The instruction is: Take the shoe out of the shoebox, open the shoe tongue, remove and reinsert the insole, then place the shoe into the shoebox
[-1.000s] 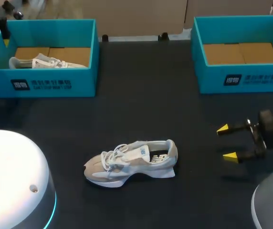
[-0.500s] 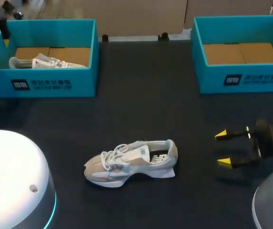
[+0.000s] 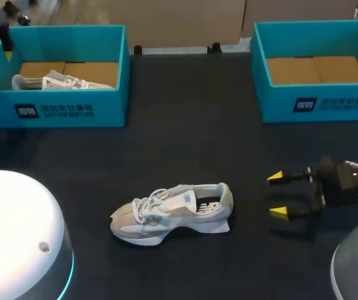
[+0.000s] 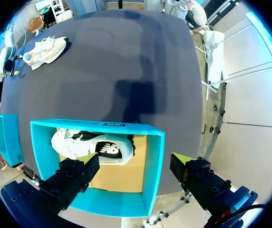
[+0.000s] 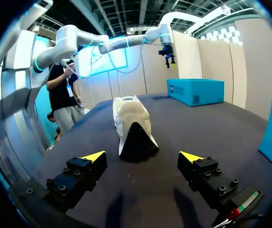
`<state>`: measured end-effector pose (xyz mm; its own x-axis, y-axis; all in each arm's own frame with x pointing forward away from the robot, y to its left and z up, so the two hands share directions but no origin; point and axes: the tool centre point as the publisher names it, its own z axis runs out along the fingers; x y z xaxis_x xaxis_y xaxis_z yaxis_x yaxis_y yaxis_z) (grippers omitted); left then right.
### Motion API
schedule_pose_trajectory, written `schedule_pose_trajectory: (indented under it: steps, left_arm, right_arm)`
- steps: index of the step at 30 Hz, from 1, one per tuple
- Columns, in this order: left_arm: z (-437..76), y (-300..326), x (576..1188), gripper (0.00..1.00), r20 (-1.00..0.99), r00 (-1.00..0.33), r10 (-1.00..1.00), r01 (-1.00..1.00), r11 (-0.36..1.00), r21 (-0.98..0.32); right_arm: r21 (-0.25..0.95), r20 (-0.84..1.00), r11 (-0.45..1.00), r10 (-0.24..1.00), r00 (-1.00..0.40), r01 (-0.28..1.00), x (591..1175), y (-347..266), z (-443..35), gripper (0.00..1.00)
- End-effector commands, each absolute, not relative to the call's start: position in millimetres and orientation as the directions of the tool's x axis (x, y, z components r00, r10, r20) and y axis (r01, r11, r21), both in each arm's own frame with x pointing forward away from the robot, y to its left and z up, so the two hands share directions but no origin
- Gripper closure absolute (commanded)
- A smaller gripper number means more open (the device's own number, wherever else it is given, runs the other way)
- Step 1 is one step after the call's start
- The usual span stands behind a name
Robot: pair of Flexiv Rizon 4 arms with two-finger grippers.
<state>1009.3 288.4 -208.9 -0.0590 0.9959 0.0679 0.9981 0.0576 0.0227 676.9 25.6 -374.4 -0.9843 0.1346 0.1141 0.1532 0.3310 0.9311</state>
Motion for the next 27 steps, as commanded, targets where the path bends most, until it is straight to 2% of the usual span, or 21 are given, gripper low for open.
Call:
schedule_pose_trajectory:
  steps: [1,10,18,27]
  left_arm:
    - [-208.8,288.6,1007.7,0.0,0.07,-0.059,0.996,0.998,0.057,0.026]
    - [-208.8,288.6,1007.7,0.0,0.07,-0.059,0.996,0.998,0.057,0.026]
    - [-208.8,288.6,1007.7,0.0,0.07,-0.059,0.996,0.998,0.057,0.026]
    - [-208.8,288.6,1007.7,0.0,0.07,-0.059,0.996,0.998,0.057,0.026]
  right_arm:
    - [0.934,0.108,0.325,0.146,-0.983,0.15,675.5,31.1,-380.9,0.0]
    - [0.934,0.108,0.325,0.146,-0.983,0.15,675.5,31.1,-380.9,0.0]
    - [0.927,0.048,0.371,0.051,-0.998,0.063,679.0,71.0,-395.8,0.0]
    - [0.924,0.043,0.379,0.035,-0.998,0.053,683.2,88.7,-397.3,0.0]
